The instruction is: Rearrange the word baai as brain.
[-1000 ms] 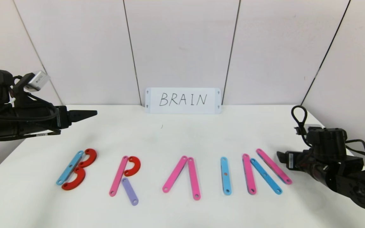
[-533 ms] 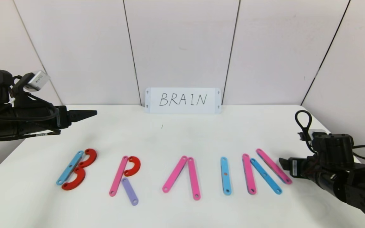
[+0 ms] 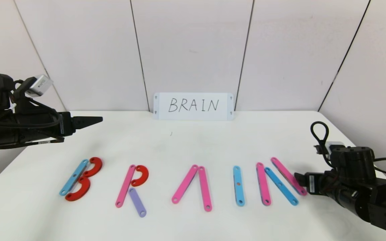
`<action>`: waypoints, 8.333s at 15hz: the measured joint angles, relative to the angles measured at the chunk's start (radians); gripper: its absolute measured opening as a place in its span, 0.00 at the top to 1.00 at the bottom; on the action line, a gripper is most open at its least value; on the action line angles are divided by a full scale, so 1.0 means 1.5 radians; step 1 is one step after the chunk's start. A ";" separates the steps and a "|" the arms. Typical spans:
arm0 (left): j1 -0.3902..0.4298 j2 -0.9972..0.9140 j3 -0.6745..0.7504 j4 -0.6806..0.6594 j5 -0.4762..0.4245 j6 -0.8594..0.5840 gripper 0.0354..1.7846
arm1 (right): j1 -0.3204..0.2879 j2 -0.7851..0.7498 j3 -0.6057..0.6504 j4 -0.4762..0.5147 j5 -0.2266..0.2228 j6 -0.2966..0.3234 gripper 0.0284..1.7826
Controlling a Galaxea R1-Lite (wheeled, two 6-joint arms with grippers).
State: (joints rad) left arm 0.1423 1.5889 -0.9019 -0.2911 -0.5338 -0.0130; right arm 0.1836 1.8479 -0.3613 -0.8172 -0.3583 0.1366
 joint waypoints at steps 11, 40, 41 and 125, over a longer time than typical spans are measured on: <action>0.000 0.001 -0.002 -0.001 0.000 -0.002 0.03 | 0.006 -0.009 0.006 0.001 -0.003 0.000 0.03; 0.001 0.014 -0.007 -0.001 0.001 0.000 0.03 | 0.034 -0.055 0.009 0.013 -0.012 0.010 0.03; 0.001 0.014 -0.007 -0.001 0.001 0.000 0.03 | 0.033 -0.053 -0.009 0.020 -0.012 0.009 0.03; 0.007 -0.014 -0.003 -0.015 0.006 -0.002 0.03 | 0.053 -0.139 -0.096 0.063 -0.080 -0.047 0.03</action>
State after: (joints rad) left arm 0.1523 1.5672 -0.9068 -0.3130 -0.5249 -0.0162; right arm 0.2636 1.6400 -0.5051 -0.7221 -0.4777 0.0662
